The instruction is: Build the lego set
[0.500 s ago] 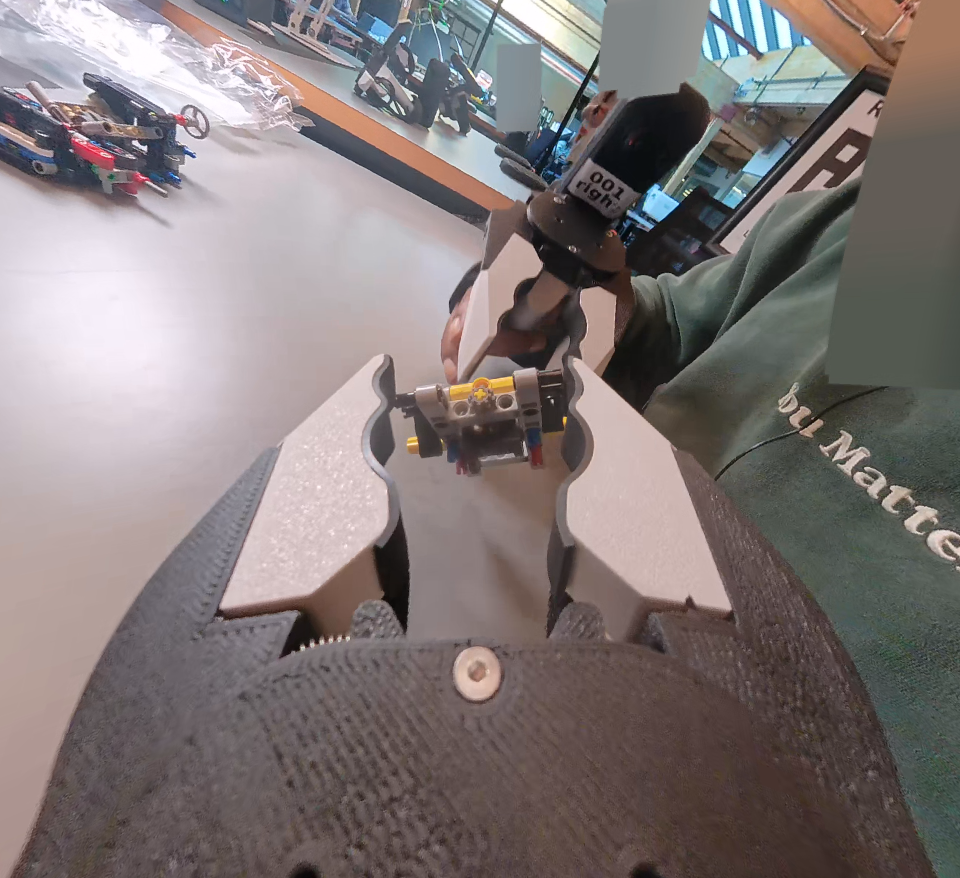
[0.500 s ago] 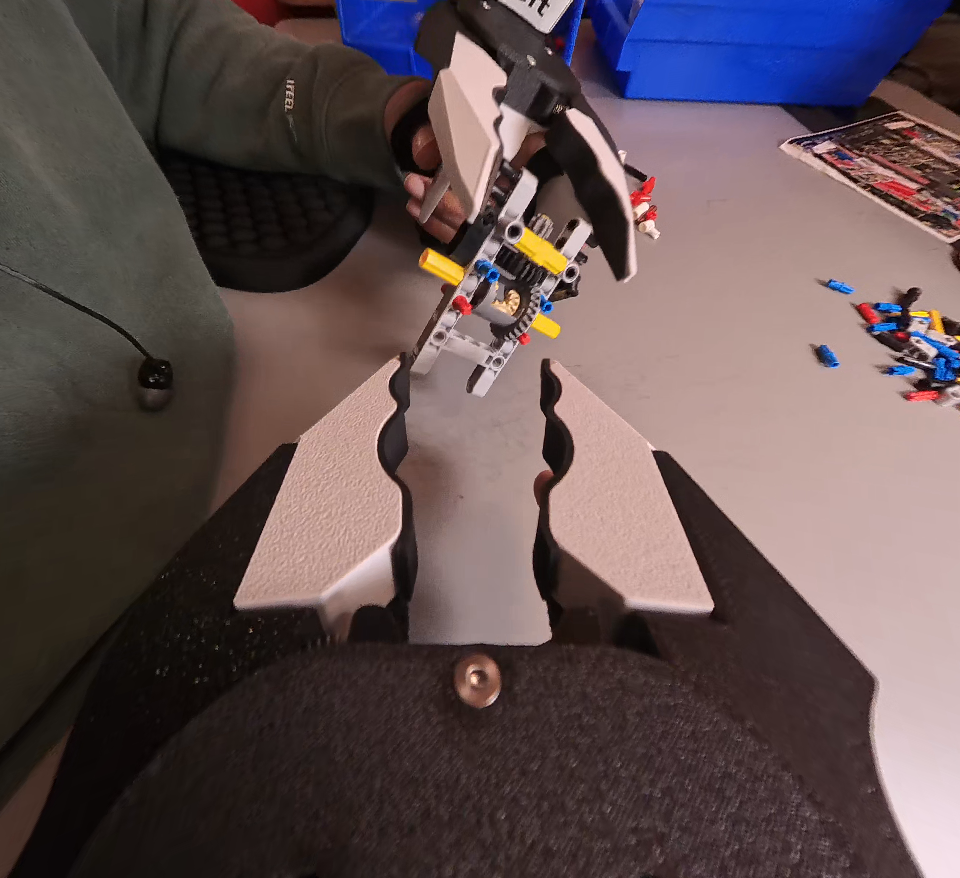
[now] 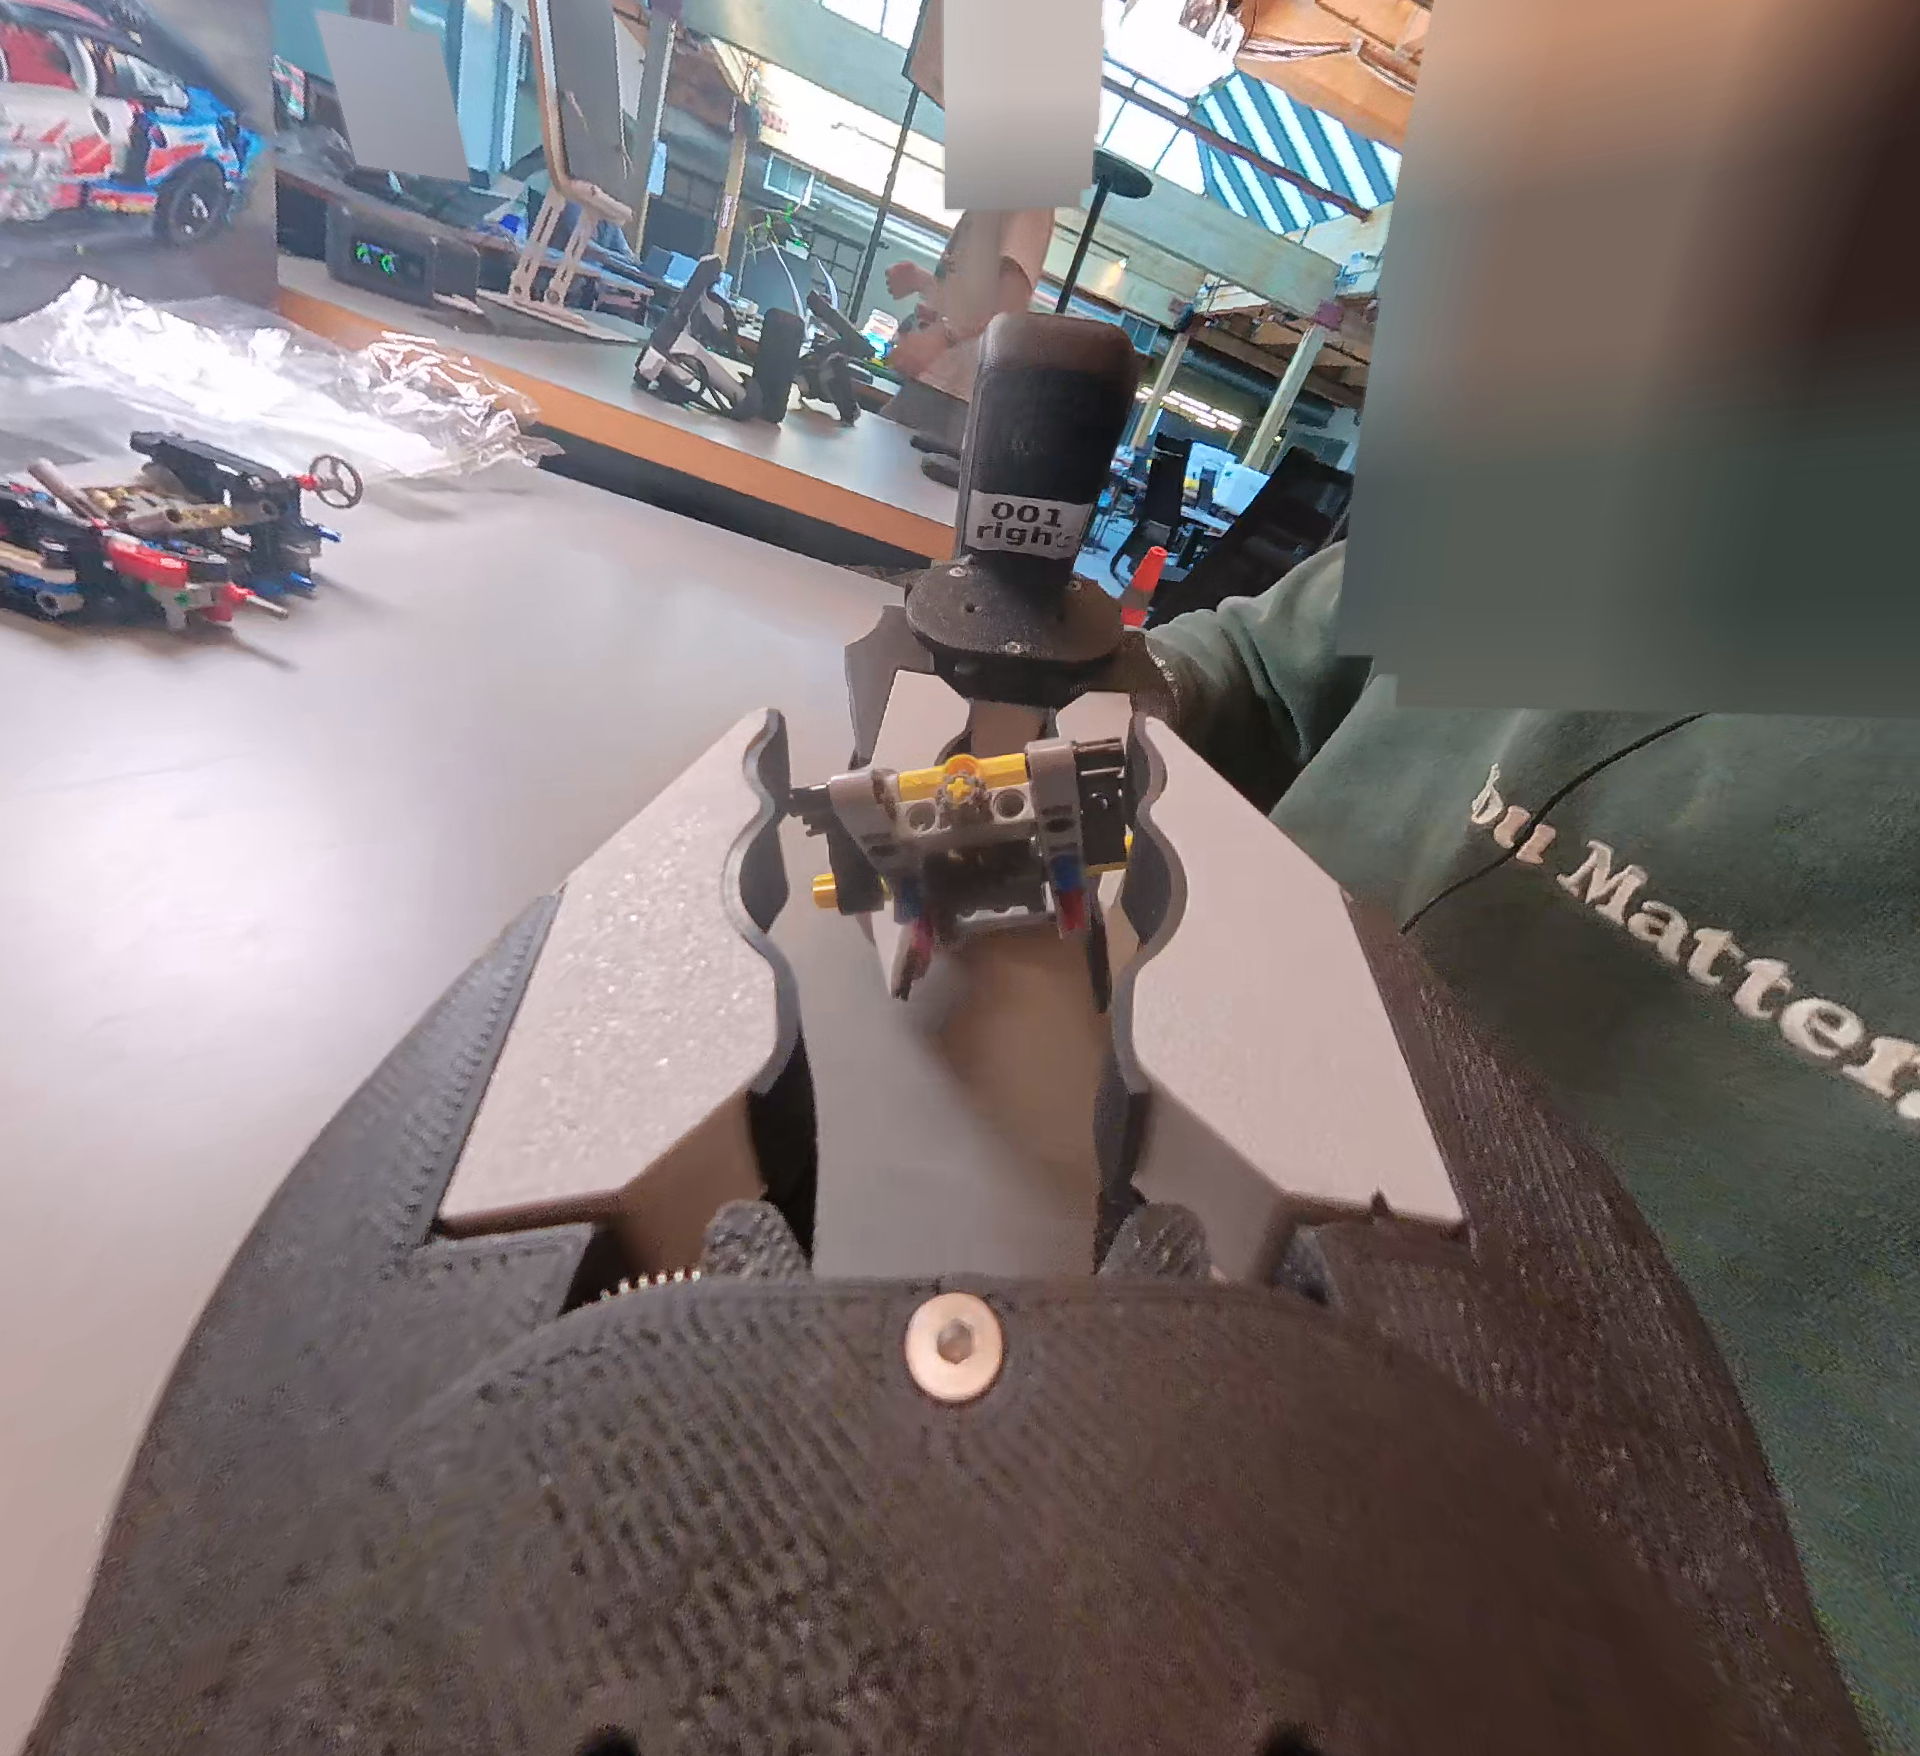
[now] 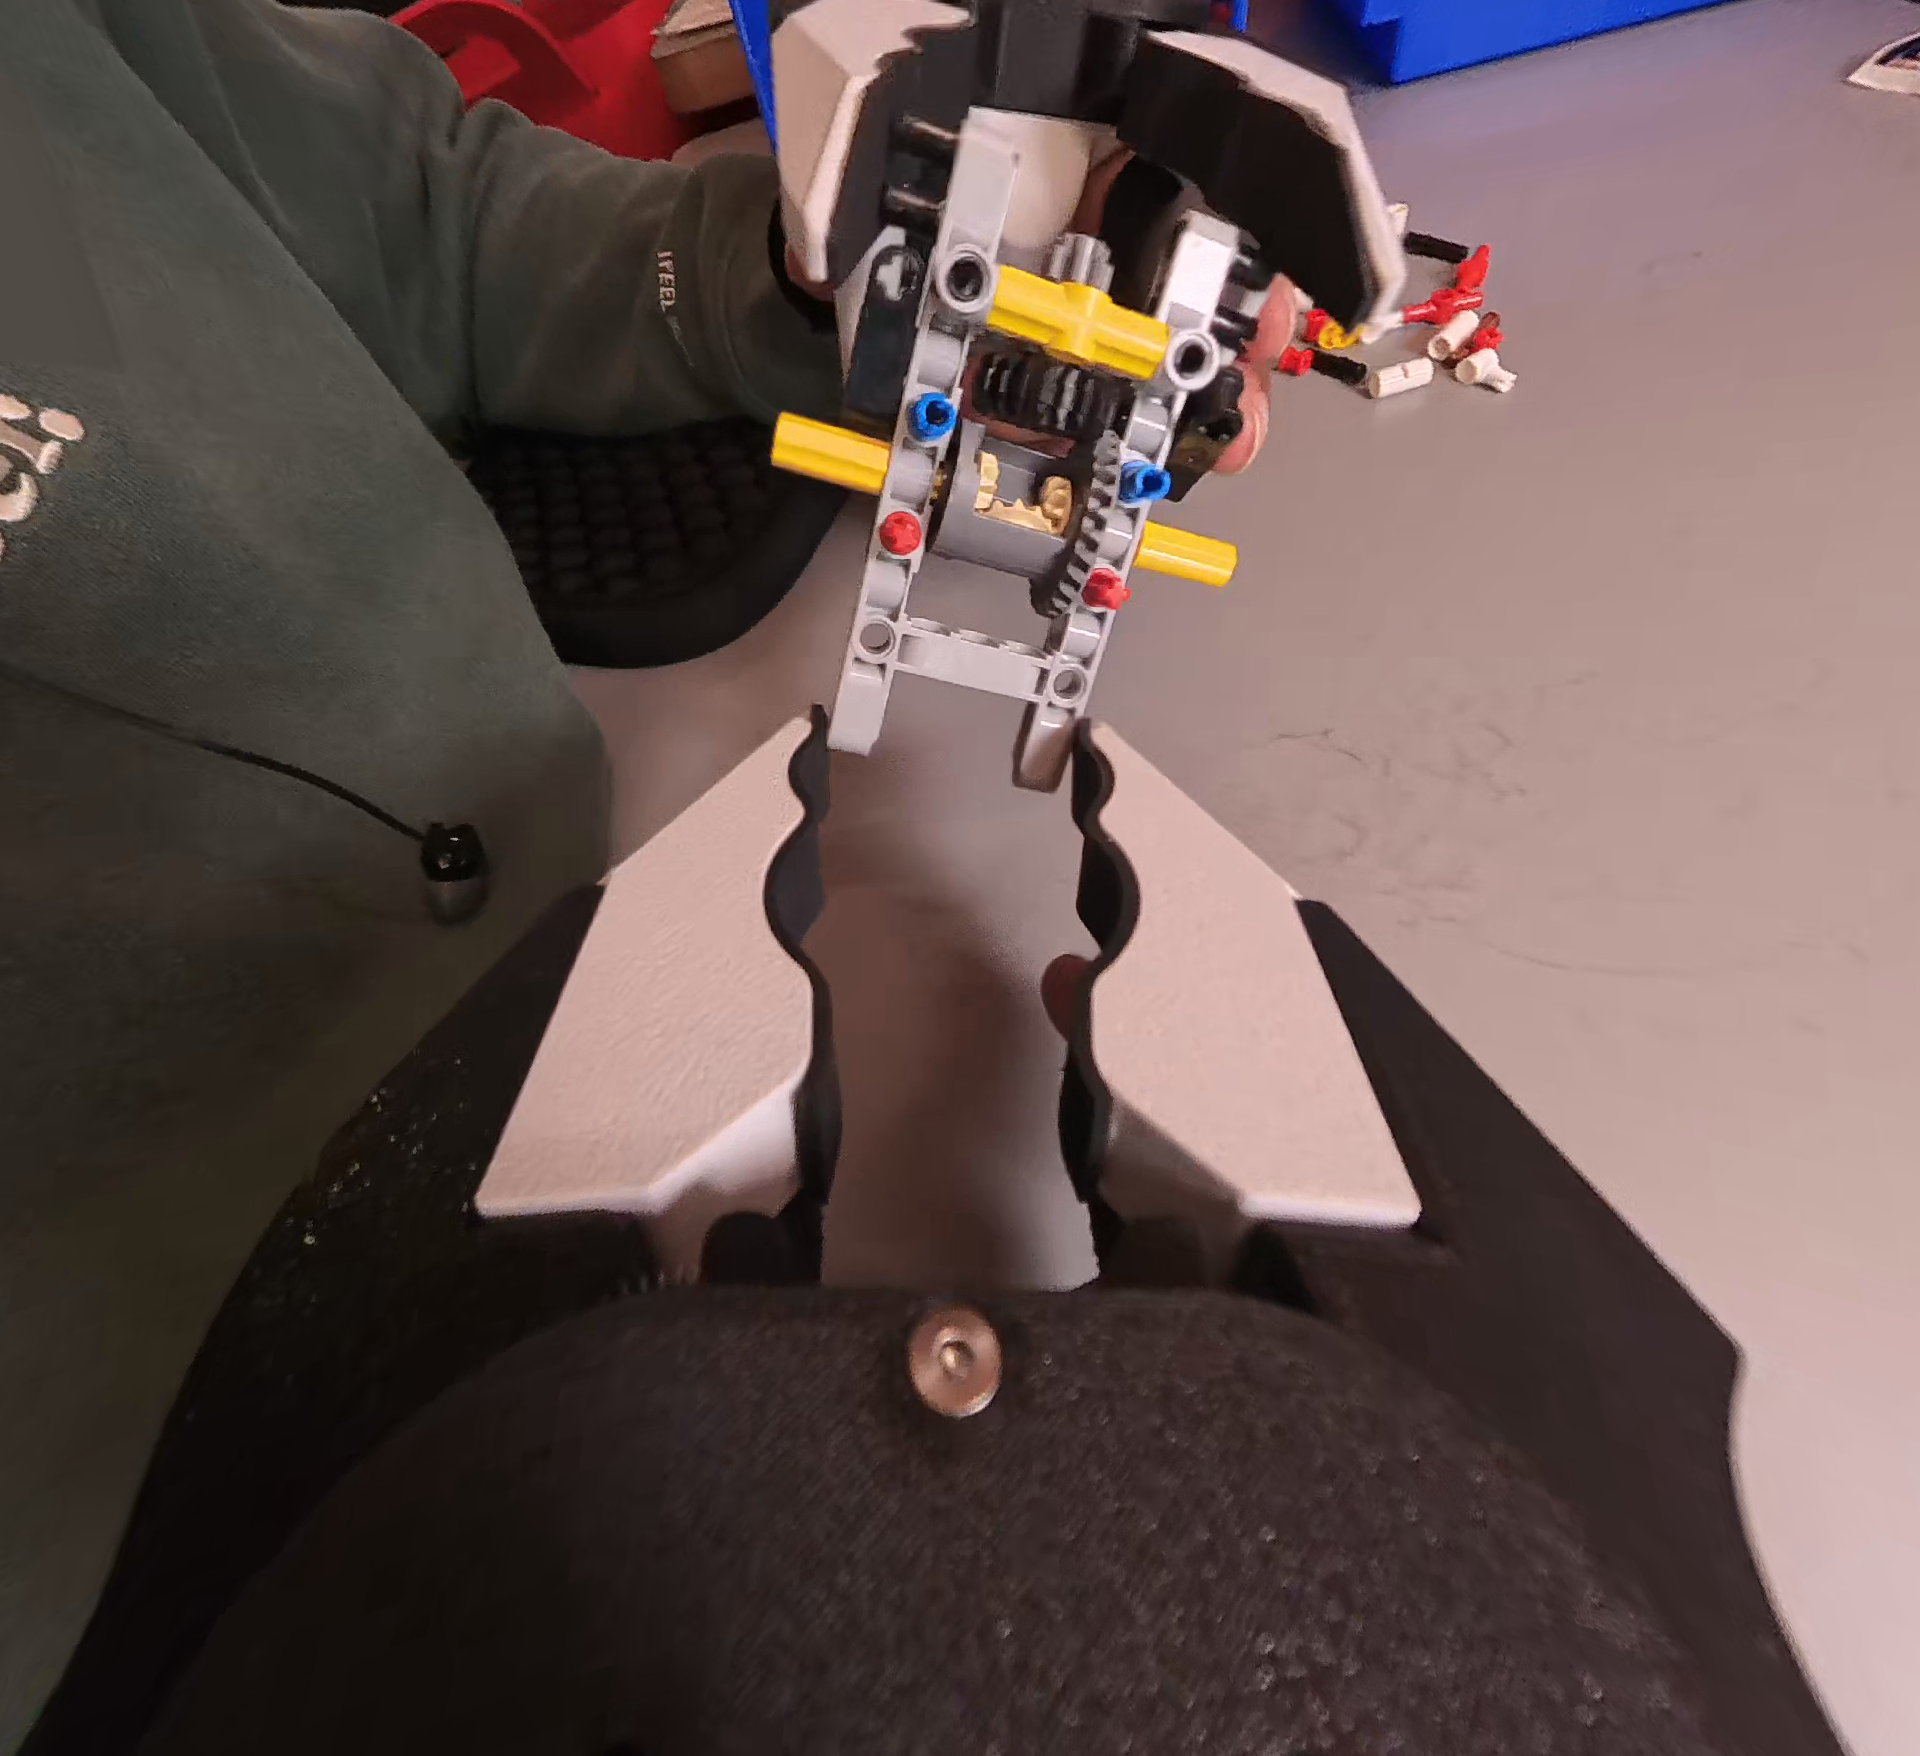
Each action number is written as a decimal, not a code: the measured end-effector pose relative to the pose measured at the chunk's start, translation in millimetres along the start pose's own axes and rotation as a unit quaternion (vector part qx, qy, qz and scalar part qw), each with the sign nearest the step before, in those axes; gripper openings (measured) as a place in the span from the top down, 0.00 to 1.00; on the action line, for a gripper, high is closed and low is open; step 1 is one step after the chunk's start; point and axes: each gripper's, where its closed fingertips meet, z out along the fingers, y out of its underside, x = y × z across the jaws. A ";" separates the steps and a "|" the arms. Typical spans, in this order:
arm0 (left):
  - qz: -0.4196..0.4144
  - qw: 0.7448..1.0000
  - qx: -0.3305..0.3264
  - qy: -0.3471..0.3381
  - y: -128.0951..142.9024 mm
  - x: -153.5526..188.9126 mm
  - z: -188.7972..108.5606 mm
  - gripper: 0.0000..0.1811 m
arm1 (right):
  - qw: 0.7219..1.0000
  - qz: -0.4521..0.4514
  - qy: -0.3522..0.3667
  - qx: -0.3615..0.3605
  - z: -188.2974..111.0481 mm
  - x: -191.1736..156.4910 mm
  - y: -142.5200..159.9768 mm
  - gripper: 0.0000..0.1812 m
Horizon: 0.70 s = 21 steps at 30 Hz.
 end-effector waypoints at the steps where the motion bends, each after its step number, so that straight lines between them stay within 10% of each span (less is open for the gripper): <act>1: 0.012 1.000 -0.006 -0.001 1.5 -0.3 -1.1 0.65 | 1.000 -0.005 0.006 -0.004 -1.6 2.3 0.7 0.75; 6: 0.079 0.989 -0.120 -0.035 37.1 -15.1 -5.5 0.65 | 0.994 -0.073 0.049 -0.059 -21.7 22.2 13.2 0.76; 12: 0.178 0.907 -0.360 -0.124 104.8 -47.7 -3.1 0.68 | 0.961 -0.192 0.070 -0.188 -34.7 52.6 52.9 0.76; 21: 0.150 0.904 -0.367 -0.160 104.6 -62.0 1.0 0.69 | 0.964 -0.174 0.093 -0.176 -42.7 72.9 49.4 0.75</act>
